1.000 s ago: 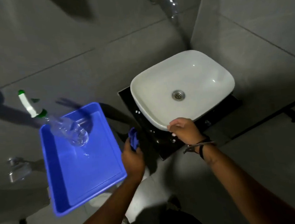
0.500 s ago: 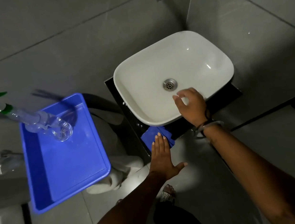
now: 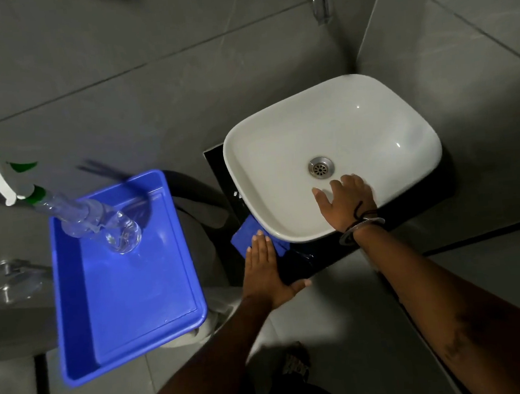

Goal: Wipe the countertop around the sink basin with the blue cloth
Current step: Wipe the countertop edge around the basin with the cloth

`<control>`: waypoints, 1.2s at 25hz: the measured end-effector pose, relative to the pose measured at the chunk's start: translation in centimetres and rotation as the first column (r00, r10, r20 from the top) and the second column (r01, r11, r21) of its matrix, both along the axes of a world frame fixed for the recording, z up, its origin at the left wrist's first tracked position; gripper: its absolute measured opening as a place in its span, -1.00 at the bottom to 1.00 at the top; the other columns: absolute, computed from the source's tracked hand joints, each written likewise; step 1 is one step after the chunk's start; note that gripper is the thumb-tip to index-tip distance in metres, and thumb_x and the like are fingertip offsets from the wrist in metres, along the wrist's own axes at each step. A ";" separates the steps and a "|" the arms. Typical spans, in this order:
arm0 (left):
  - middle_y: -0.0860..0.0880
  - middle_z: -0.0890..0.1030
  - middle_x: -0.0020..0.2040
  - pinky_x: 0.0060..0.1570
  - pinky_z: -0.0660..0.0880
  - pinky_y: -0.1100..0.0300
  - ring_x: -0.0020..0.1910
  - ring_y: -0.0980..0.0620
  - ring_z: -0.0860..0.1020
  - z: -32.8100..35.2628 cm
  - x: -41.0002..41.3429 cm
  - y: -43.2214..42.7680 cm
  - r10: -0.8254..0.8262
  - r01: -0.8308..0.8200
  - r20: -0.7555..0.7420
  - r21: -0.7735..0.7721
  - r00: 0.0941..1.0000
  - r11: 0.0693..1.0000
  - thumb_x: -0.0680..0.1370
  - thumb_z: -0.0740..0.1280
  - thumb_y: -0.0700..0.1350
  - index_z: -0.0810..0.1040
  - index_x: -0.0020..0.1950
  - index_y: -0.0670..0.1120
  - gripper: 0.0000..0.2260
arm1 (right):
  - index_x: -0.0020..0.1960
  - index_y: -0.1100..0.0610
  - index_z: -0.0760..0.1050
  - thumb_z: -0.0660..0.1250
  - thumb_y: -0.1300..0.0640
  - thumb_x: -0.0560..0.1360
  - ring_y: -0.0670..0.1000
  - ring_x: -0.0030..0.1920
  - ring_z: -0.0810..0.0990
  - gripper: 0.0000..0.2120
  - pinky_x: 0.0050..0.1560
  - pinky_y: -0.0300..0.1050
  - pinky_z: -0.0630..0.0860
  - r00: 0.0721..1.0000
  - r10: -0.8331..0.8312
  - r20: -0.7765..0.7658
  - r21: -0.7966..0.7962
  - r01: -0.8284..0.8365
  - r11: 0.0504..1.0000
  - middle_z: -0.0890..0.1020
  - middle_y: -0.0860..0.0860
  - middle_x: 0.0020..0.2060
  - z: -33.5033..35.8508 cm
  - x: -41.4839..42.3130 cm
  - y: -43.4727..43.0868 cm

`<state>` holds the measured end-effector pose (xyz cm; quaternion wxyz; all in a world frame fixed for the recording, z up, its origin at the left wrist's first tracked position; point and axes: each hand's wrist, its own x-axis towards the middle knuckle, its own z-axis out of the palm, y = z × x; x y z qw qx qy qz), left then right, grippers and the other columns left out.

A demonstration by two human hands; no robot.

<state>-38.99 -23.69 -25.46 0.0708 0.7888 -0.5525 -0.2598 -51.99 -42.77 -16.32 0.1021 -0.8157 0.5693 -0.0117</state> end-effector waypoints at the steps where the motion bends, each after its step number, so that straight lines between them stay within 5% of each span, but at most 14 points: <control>1: -0.17 -0.19 0.62 0.53 -0.27 0.02 0.59 -0.12 -0.24 0.3 2.2 -1.3 -0.031 0.031 -0.004 0.008 1.000 0.999 0.25 0.16 0.61 -0.19 0.60 -0.17 0.23 | 0.00 0.26 0.53 0.10 -0.21 0.53 0.25 0.19 0.46 -0.46 0.22 0.18 0.42 1.000 0.006 -0.013 0.002 -0.006 1.000 0.59 0.24 0.06 0.1 -0.1 0.1; 4: -0.17 -0.18 0.63 0.54 -0.25 0.01 0.59 -0.10 -0.24 1.2 9.6 -5.7 -0.112 0.112 0.002 0.031 0.994 0.993 0.19 0.32 0.56 -0.20 0.60 -0.14 0.29 | -0.01 0.24 0.53 0.12 -0.23 0.51 0.24 0.14 0.49 -0.47 0.16 0.18 0.47 1.000 0.011 -0.004 -0.001 -0.011 1.000 0.61 0.20 0.00 0.2 0.0 -0.3; 9: -0.17 -0.14 0.63 0.55 -0.15 -0.08 0.61 -0.16 -0.16 2.2 19.7 -15.3 -0.244 0.239 0.046 0.101 0.969 0.966 0.14 0.44 0.47 -0.17 0.61 -0.11 0.31 | 0.40 0.13 0.32 0.12 -0.25 0.51 0.22 0.47 0.25 -0.39 0.43 0.27 0.26 0.999 -0.036 -0.029 0.002 0.036 0.999 0.32 0.20 0.46 -1.6 -0.2 -0.7; 14: -0.16 -0.24 0.62 0.51 -0.25 -0.08 0.59 -0.16 -0.26 1.5 22.9 -18.6 -0.320 0.319 -0.016 0.121 0.947 0.940 0.08 0.49 0.45 -0.25 0.60 -0.06 0.38 | 0.47 0.05 0.20 -0.03 -0.34 0.47 0.19 0.51 0.20 -0.29 0.45 0.30 0.20 0.995 -0.102 -0.017 -0.034 0.101 0.994 0.21 0.16 0.52 -2.5 0.1 -0.6; 18: -0.18 -0.19 0.62 0.53 -0.24 -0.03 0.60 -0.17 -0.22 0.4 19.6 -13.2 -0.336 0.336 0.001 0.056 0.942 0.940 0.09 0.47 0.48 -0.20 0.60 -0.15 0.39 | 0.48 0.06 0.19 -0.06 -0.36 0.45 0.16 0.52 0.17 -0.26 0.48 0.28 0.15 0.992 -0.122 -0.011 -0.018 0.122 0.992 0.21 0.14 0.53 -2.1 0.4 -0.3; 23: -0.14 -0.26 0.60 0.57 -0.15 -0.10 0.59 -0.14 -0.25 -0.7 6.9 0.1 -0.303 0.296 -0.201 -0.063 0.932 0.953 0.17 0.27 0.61 -0.17 0.60 -0.20 0.32 | 0.47 0.07 0.20 -0.05 -0.36 0.44 0.16 0.52 0.17 -0.25 0.48 0.31 0.15 0.993 -0.117 -0.007 0.002 0.117 0.993 0.23 0.15 0.52 -1.9 0.2 -0.5; 26: -0.14 -0.26 0.60 0.52 -0.32 0.01 0.60 -0.18 -0.23 -0.5 -0.9 3.4 -0.276 0.266 -0.237 -0.072 0.931 0.961 0.22 0.20 0.62 -0.22 0.59 -0.16 0.26 | 0.50 0.07 0.13 0.00 -0.30 0.50 0.15 0.55 0.09 -0.31 0.51 0.31 0.05 0.997 -0.073 0.009 0.019 0.072 0.997 0.14 0.15 0.55 -1.0 0.5 -0.5; 28: -0.13 -0.34 0.58 0.44 -0.49 0.12 0.58 -0.18 -0.31 1.4 -3.7 2.8 -0.230 0.237 -0.190 0.019 0.954 0.971 0.23 0.25 0.58 -0.29 0.58 -0.14 0.26 | 0.50 0.11 0.16 0.01 -0.21 0.54 0.17 0.55 0.09 -0.37 0.50 0.31 0.03 0.989 -0.041 0.144 -0.056 0.050 0.997 0.12 0.19 0.55 0.3 0.5 0.6; 30: -0.23 -0.13 0.61 0.47 -0.40 0.10 0.59 -0.28 -0.14 4.3 -4.5 1.9 -0.235 0.244 -0.125 0.057 0.964 0.968 0.30 0.31 0.48 -0.05 0.59 -0.24 0.16 | 0.45 0.18 0.28 0.07 -0.10 0.56 0.22 0.50 0.21 -0.45 0.45 0.25 0.15 0.916 -0.078 0.395 -0.194 0.166 0.967 0.21 0.24 0.51 0.5 -0.7 4.2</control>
